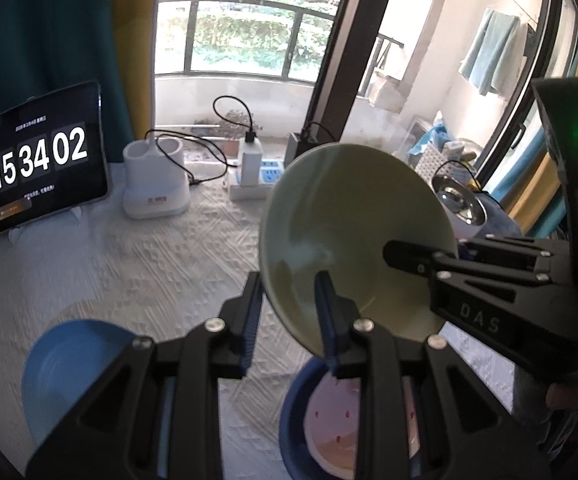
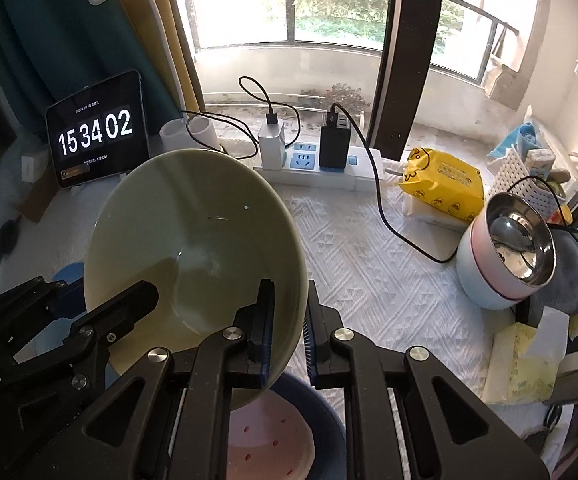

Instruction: Organize plates and bowls

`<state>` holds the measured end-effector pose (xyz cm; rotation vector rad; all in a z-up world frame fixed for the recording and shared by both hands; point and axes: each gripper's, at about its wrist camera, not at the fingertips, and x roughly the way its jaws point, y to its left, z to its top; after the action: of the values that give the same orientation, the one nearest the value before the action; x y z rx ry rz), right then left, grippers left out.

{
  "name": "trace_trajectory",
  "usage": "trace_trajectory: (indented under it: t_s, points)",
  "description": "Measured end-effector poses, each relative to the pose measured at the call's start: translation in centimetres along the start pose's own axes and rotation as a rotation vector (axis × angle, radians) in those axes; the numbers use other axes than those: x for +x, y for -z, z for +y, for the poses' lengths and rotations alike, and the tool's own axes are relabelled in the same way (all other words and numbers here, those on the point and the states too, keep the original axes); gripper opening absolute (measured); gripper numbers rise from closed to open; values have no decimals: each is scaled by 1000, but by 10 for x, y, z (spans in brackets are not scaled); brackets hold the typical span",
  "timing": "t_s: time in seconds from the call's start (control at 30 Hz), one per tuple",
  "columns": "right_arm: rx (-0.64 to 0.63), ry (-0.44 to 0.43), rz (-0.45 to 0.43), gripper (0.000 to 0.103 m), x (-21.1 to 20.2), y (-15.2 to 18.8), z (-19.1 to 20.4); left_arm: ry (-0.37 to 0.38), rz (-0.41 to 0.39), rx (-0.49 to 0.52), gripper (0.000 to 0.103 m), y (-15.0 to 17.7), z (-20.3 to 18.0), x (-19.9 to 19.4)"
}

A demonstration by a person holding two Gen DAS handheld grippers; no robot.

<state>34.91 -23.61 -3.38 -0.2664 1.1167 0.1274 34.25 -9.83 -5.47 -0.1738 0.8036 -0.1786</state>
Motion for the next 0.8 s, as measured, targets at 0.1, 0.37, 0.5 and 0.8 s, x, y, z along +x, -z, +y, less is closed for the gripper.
trace_trajectory:
  t_s: [0.1,0.37,0.5,0.8]
  points:
    - [6,3,0,14,-4,6,-1,5,1,5,27,4,-3,-2]
    - [17,10,4,14,-10,20,-3,15,7,17,27,15,-10,-6]
    - [24,15,9,14,-12,27,-4,24,14,22,27,21,-14,-7]
    - [52,15,17,14,-16,46,-10,43,30,49,27,33,-23,-9]
